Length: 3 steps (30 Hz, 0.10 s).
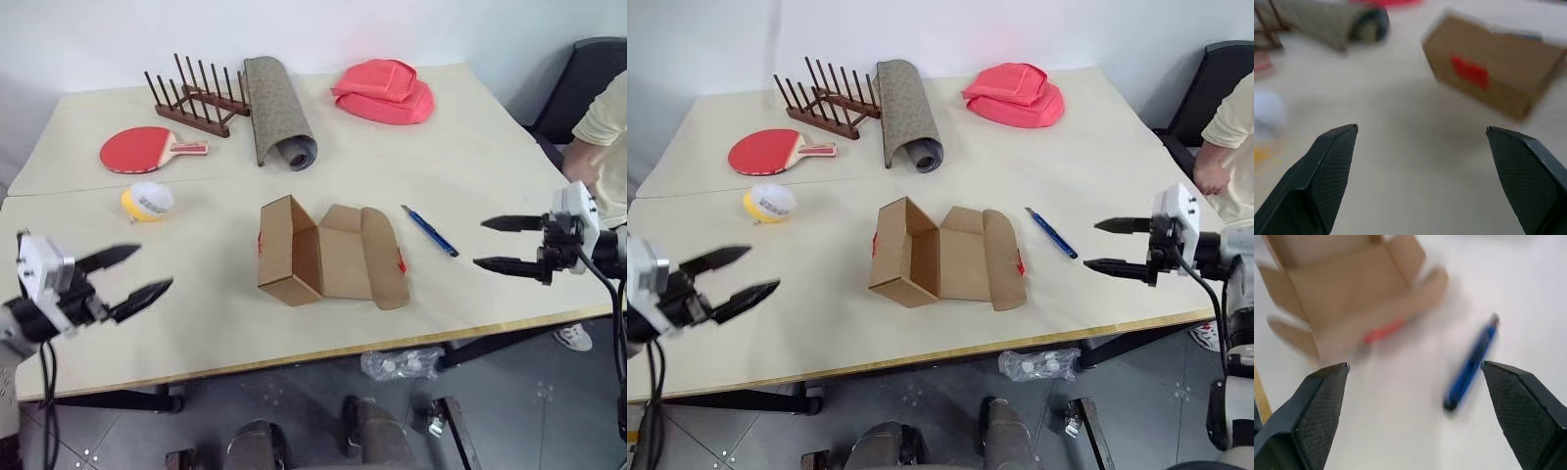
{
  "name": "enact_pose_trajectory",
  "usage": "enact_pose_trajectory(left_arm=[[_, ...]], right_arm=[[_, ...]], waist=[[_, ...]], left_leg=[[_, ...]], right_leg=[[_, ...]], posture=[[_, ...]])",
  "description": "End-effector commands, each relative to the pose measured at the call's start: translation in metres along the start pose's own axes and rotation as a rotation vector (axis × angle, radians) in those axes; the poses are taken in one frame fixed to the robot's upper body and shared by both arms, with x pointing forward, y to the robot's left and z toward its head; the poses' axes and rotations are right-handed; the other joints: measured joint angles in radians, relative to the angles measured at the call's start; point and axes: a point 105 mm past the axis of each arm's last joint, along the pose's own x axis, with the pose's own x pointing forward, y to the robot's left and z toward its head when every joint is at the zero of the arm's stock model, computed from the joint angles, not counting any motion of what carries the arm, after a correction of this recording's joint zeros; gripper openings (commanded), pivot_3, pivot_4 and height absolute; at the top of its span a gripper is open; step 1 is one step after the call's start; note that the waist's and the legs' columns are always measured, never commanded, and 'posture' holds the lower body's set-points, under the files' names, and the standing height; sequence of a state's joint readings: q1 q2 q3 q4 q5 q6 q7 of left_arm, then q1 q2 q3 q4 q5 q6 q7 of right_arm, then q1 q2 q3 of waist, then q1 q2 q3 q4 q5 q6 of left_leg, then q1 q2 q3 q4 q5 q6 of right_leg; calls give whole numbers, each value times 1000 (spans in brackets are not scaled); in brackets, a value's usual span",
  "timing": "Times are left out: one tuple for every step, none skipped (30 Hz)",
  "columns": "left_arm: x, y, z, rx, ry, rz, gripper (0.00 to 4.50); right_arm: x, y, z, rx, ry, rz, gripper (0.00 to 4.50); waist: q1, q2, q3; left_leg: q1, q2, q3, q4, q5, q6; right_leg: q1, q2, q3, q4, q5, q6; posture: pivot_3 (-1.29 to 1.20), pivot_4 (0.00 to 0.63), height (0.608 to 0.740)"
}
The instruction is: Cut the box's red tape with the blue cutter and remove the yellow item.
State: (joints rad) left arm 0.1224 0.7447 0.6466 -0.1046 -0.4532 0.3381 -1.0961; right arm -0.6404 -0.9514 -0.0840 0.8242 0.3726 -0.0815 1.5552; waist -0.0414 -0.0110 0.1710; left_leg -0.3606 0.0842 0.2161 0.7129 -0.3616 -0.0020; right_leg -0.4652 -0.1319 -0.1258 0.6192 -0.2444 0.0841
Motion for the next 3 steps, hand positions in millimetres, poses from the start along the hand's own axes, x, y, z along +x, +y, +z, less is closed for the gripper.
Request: enact_pose_trajectory(left_arm=[[-9,0,-13,30,30,-12,4466],[-10,-3,-15,56,24,-29,4466],[-10,-5,-17,80,18,-40,4466]], right_arm=[[-7,-7,2,-48,-13,-35,4500],[-6,-11,1,-38,-18,-63,4500],[-6,-14,-1,-33,-19,-80,4500]], waist=[[-8,1,1],[-12,1,1],[-12,1,1]], left_leg=[[1,0,0,0,0,0],[2,0,1,0,0,0],[3,0,1,0,0,0]], right_leg=[[1,0,0,0,0,0],[1,0,1,0,0,0],[2,0,2,0,0,0]], posture=[[0,150,740],[0,150,740],[0,150,740]])
